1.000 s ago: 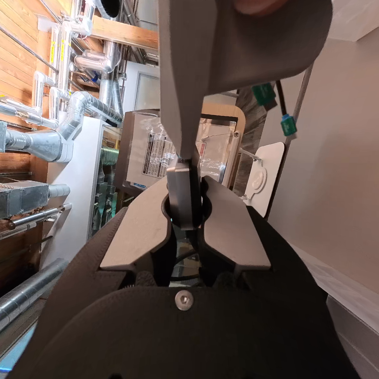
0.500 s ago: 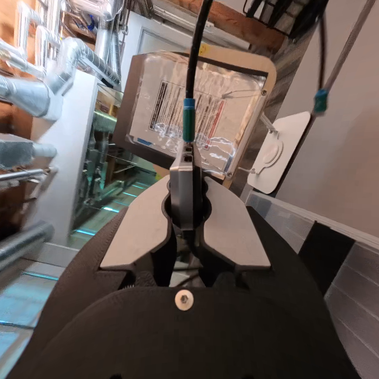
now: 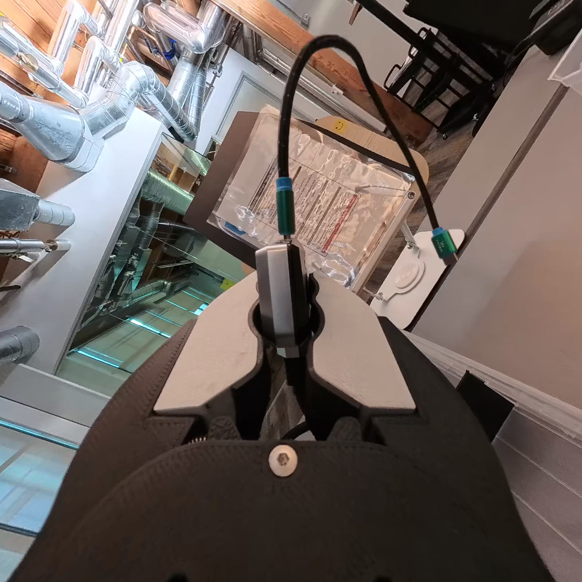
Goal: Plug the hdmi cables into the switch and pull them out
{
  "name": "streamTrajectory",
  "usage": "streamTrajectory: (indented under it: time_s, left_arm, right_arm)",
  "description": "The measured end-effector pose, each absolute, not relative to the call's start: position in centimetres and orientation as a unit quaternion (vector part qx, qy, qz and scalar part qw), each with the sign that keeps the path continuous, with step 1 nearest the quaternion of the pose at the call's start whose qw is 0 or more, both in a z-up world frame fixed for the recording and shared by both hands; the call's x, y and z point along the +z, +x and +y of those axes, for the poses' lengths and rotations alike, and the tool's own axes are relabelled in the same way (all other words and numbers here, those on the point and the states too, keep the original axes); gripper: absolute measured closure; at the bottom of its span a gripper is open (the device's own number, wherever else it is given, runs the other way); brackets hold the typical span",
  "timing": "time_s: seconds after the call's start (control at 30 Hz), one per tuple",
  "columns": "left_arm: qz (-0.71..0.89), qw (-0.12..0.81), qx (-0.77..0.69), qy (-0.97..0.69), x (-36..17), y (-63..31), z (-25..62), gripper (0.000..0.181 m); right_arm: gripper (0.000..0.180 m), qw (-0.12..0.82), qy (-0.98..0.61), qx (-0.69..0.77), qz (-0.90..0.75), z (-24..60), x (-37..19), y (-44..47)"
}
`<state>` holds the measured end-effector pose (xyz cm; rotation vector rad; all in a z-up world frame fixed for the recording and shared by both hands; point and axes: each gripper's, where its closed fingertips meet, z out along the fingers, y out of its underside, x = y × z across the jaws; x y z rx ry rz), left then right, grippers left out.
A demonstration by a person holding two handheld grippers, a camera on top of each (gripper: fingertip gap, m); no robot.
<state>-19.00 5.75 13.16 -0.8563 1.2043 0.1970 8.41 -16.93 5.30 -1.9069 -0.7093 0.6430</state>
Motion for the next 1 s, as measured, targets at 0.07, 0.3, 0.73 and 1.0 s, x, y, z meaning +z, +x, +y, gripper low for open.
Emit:
streamTrajectory:
  time_s: [0.07, 0.3, 0.73, 1.0]
  left_arm:
    - [0.552, 0.733, 0.092, -0.387, 13.0, -18.7, 5.6, 0.159]
    - [0.564, 0.729, 0.092, -0.377, 12.7, -17.7, 4.8, 0.159]
    - [0.581, 0.719, 0.088, -0.371, 12.0, -16.5, 4.4, 0.158]
    - [0.590, 0.718, 0.080, -0.362, 11.9, -15.8, 3.4, 0.159]
  right_arm:
    - [0.157, 0.486, -0.773, 0.288, -0.288, -16.8, 5.0, 8.7]
    - [0.157, 0.401, -0.843, 0.228, -0.275, -16.4, 0.3, 10.4]
    - [0.156, -0.074, -0.920, -0.050, -0.382, -25.2, -4.7, 15.0]
    - [0.157, -0.197, -0.854, -0.185, -0.444, -25.6, -6.0, 19.8]
